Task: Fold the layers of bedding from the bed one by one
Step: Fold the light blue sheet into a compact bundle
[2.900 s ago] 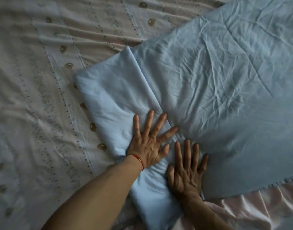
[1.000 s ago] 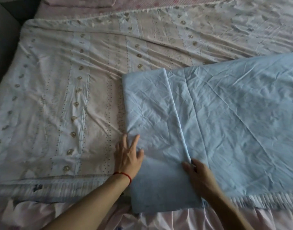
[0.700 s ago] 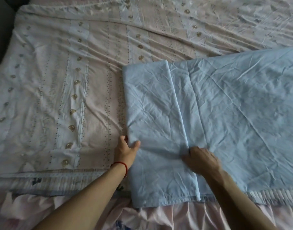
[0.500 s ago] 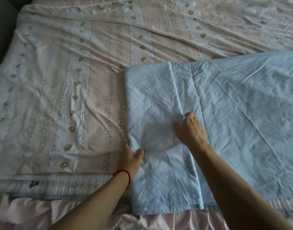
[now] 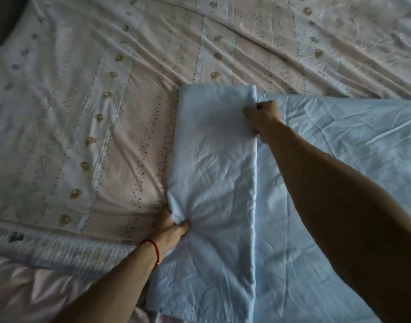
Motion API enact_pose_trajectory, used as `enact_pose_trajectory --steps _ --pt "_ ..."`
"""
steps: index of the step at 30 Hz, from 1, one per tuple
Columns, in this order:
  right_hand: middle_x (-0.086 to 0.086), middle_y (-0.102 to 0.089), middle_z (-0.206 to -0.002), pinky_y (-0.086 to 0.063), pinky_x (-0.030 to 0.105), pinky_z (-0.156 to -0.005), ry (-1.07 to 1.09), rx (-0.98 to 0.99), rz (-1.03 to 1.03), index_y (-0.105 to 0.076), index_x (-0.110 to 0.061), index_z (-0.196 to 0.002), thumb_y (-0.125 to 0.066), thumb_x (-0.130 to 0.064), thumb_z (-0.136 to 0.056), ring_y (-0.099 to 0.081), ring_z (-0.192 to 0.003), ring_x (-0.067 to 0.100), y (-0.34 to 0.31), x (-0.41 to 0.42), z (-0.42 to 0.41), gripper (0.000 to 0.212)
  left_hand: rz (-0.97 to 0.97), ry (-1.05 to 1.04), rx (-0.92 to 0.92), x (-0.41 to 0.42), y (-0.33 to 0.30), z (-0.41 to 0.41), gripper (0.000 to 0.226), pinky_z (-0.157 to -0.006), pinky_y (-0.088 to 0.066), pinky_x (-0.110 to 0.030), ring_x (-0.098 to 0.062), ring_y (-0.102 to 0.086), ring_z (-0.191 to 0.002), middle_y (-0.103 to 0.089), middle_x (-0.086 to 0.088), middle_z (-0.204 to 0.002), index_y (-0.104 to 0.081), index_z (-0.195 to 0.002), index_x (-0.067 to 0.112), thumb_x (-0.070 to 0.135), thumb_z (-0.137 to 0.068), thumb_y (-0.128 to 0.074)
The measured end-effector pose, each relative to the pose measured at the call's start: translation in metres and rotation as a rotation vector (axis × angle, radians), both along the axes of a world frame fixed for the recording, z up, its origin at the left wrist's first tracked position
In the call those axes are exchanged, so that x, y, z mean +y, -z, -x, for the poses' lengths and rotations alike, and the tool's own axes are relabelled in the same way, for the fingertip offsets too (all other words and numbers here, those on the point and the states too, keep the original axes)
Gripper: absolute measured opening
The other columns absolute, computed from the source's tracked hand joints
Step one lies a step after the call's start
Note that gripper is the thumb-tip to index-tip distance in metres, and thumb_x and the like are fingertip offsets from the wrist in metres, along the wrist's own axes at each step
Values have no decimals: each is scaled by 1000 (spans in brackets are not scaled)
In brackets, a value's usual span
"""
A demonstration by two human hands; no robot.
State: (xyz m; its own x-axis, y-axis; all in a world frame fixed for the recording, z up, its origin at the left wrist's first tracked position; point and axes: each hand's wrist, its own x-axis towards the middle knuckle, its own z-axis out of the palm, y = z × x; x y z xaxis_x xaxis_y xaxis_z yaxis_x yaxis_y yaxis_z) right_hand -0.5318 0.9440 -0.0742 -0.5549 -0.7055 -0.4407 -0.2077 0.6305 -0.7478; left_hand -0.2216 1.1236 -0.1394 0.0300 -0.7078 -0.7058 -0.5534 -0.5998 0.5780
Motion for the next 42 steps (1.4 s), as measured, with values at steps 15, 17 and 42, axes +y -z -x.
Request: enact_pose_trajectory --steps 15,17,42 --pt "8 -73 -101 -57 44 -80 1 -183 -85 -66 -14 -109 -68 -60 -84 -70 -95 30 19 217 -86 53 -4 25 18 -3 -9 -7 70 -98 -54 -46 -24 -65 -110 -67 -3 -120 -55 -134 17 36 -71 -77" --pt "13 -71 -103 -46 33 -75 -30 -120 -163 -66 -9 -107 -64 -49 -95 -66 -98 33 16 259 -107 42 20 -13 45 1 -21 -11 58 -94 -56 -43 -20 -66 -104 -69 2 -114 -57 -129 23 33 -78 -82" --pt "13 -48 -134 -35 32 -105 -279 158 -230 -46 -11 -138 -55 -24 -101 -49 -128 30 -137 380 -156 40 326 472 -287 118 -196 -16 60 -101 -44 -34 -30 -55 -128 -55 -12 -145 -38 -153 18 44 -101 -52"
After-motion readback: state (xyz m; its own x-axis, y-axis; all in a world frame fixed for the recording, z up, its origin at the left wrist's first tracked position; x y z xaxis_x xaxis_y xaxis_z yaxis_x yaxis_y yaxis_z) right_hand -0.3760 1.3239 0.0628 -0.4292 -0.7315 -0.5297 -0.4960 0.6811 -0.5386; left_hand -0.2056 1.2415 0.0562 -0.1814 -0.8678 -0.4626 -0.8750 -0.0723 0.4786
